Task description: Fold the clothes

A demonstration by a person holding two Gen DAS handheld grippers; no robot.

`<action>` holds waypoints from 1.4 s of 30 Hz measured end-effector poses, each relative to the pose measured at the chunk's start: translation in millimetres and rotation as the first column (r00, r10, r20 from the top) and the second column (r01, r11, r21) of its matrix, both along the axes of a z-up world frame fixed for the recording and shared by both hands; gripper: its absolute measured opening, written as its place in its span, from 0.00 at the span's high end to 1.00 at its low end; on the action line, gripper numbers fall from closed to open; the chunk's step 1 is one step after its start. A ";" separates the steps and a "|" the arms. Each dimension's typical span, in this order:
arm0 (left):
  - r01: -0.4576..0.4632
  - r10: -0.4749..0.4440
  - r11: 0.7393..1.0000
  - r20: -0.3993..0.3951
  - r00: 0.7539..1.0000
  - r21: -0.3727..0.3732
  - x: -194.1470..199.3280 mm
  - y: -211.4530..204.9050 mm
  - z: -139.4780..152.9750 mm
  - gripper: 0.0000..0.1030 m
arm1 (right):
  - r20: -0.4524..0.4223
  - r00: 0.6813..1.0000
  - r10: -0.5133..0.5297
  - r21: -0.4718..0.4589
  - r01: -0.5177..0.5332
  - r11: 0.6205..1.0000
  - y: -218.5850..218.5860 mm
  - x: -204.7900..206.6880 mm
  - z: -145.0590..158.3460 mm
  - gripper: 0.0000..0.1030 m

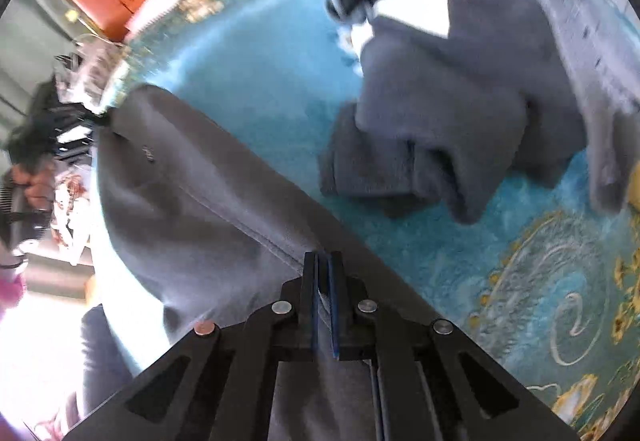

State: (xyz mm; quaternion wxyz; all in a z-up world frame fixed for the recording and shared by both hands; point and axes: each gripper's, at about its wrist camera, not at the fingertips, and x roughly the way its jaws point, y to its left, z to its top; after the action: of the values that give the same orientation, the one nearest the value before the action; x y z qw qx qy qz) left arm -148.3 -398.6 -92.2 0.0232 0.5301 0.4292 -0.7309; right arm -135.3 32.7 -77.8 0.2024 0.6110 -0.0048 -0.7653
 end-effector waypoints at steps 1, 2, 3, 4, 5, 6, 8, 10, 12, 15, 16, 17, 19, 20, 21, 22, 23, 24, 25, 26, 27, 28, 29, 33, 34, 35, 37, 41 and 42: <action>-0.001 0.001 1.000 0.007 1.000 0.002 -1.3 -0.4 -1.6 0.84 | 0.010 1.000 -0.009 -0.003 0.009 1.000 -1.1 0.4 -4.0 0.95; 0.000 0.000 1.000 0.012 1.000 0.000 -2.5 -1.0 -2.2 0.84 | 0.015 1.000 -0.018 -0.014 0.019 1.000 0.4 1.5 -5.1 0.94; 0.003 -0.003 1.000 0.017 1.000 -0.006 -3.7 -1.1 -2.4 0.84 | 0.018 0.999 -0.029 -0.028 0.029 0.999 2.9 2.7 -4.6 0.94; 0.006 -0.006 1.000 0.021 1.000 -0.013 -4.9 -1.3 -2.6 0.84 | 0.012 0.999 -0.045 -0.041 0.045 0.998 8.8 4.8 0.5 0.90; 0.007 -0.007 1.000 0.026 1.000 -0.016 -6.0 -1.4 -3.0 0.84 | -0.001 0.998 -0.066 -0.052 0.066 0.996 18.1 8.2 8.9 0.82; 0.005 -0.005 1.000 0.030 1.000 -0.016 -6.7 -1.7 -3.6 0.84 | -0.014 0.996 -0.088 -0.062 0.087 0.994 27.4 11.5 17.3 0.78; -0.002 0.002 1.000 0.037 0.999 -0.015 -7.8 -2.3 -4.7 0.84 | -0.048 0.987 -0.152 -0.092 0.147 0.985 54.0 27.6 38.5 0.65; -0.015 0.016 1.000 0.043 0.999 -0.024 -8.7 -3.1 -4.7 0.84 | -0.072 0.967 -0.245 -0.133 0.234 0.963 92.8 54.1 60.5 0.58; -0.034 0.035 0.999 0.042 0.998 -0.034 -10.8 -3.9 -3.2 0.85 | -0.045 0.934 -0.356 -0.165 0.344 0.924 142.6 90.0 69.1 0.55; -0.047 0.049 0.998 0.043 0.998 -0.051 -16.0 -3.1 0.4 0.85 | 0.028 0.890 -0.455 -0.162 0.453 0.877 192.7 137.9 62.8 0.55; -0.046 0.049 0.997 0.045 0.998 -0.059 -17.1 -1.4 1.8 0.85 | 0.052 0.873 -0.485 -0.139 0.488 0.862 206.8 153.3 56.5 0.55; -0.041 0.045 0.996 0.048 0.998 -0.073 -17.9 1.3 4.0 0.85 | 0.075 0.850 -0.521 -0.092 0.527 0.845 220.6 169.3 46.0 0.55; -0.030 0.035 0.994 0.052 0.998 -0.102 -18.8 6.8 9.4 0.85 | 0.118 0.800 -0.588 -0.054 0.596 0.801 242.0 185.4 21.3 0.55; -0.020 0.026 0.993 0.049 0.998 -0.117 -18.1 9.4 14.6 0.85 | 0.138 0.773 -0.620 -0.063 0.631 0.773 251.2 190.0 10.5 0.55; -0.011 0.017 0.992 0.042 0.999 -0.129 -17.0 10.9 20.7 0.85 | 0.155 0.742 -0.652 -0.097 0.668 0.738 260.2 194.5 3.2 0.56; -0.002 0.007 0.990 0.033 0.999 -0.140 -15.7 12.1 27.5 0.85 | 0.161 0.720 -0.675 -0.116 0.693 0.712 264.1 196.7 0.0 0.56; 0.008 -0.004 0.988 0.021 1.000 -0.153 -14.6 14.9 35.3 0.85 | 0.149 0.712 -0.687 -0.114 0.702 0.703 260.4 195.4 3.1 0.56; 0.019 -0.018 0.985 0.007 1.000 -0.170 -14.1 19.4 43.2 0.85 | 0.129 0.710 -0.692 -0.108 0.704 0.702 255.3 193.4 8.3 0.56; 0.030 -0.032 0.982 -0.006 0.999 -0.188 -13.6 23.8 51.2 0.85 | 0.092 0.725 -0.683 -0.104 0.689 0.717 245.7 190.5 17.9 0.56; 0.041 -0.046 0.978 -0.019 0.999 -0.206 -13.1 28.2 59.2 0.85 | 0.044 0.753 -0.657 -0.127 0.656 0.744 231.7 187.0 31.8 0.56; 0.051 -0.060 0.973 -0.032 0.998 -0.223 -12.5 32.6 67.1 0.85 | 0.004 0.781 -0.624 -0.175 0.615 0.769 220.1 184.9 45.3 0.56; 0.059 -0.071 0.969 -0.043 0.996 -0.238 -12.4 37.4 74.3 0.85 | -0.014 0.803 -0.596 -0.229 0.577 0.784 209.3 182.8 52.4 0.55; 0.064 -0.080 0.966 -0.052 0.995 -0.249 -12.8 42.7 80.5 0.85 | -0.019 0.827 -0.562 -0.284 0.535 0.796 191.1 172.9 54.7 0.52; 0.072 -0.094 0.961 -0.067 0.993 -0.268 -12.1 52.1 100.2 0.85 | 0.024 0.911 -0.411 -0.380 0.388 0.839 103.0 135.5 31.4 0.51; 0.074 -0.097 0.959 -0.070 0.993 -0.272 -11.1 52.9 104.8 0.85 | 0.029 0.934 -0.356 -0.396 0.337 0.854 75.5 126.9 25.2 0.51; 0.076 -0.100 0.958 -0.073 0.992 -0.276 -9.4 53.3 109.0 0.85 | 0.033 0.954 -0.299 -0.411 0.286 0.865 47.9 118.4 19.0 0.51; 0.082 -0.108 0.954 -0.076 0.991 -0.288 -5.2 53.9 114.8 0.85 | 0.023 0.976 -0.214 -0.421 0.204 0.884 5.0 108.5 10.5 0.51; 0.092 -0.120 0.947 -0.073 0.990 -0.309 1.3 58.1 117.4 0.85 | 0.073 0.986 -0.151 -0.370 0.168 0.914 -34.5 98.0 -21.2 0.51; 0.094 -0.122 0.945 -0.073 0.990 -0.314 2.8 59.4 117.8 0.85 | 0.089 0.984 -0.156 -0.360 0.178 0.916 -34.3 97.3 -28.7 0.51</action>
State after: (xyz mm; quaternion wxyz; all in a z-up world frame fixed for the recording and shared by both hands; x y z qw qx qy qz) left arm -145.5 -339.2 25.6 0.0465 0.5088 0.2800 -0.8128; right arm -37.9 -1.6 -106.6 0.2463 0.5818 -0.2055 -0.7474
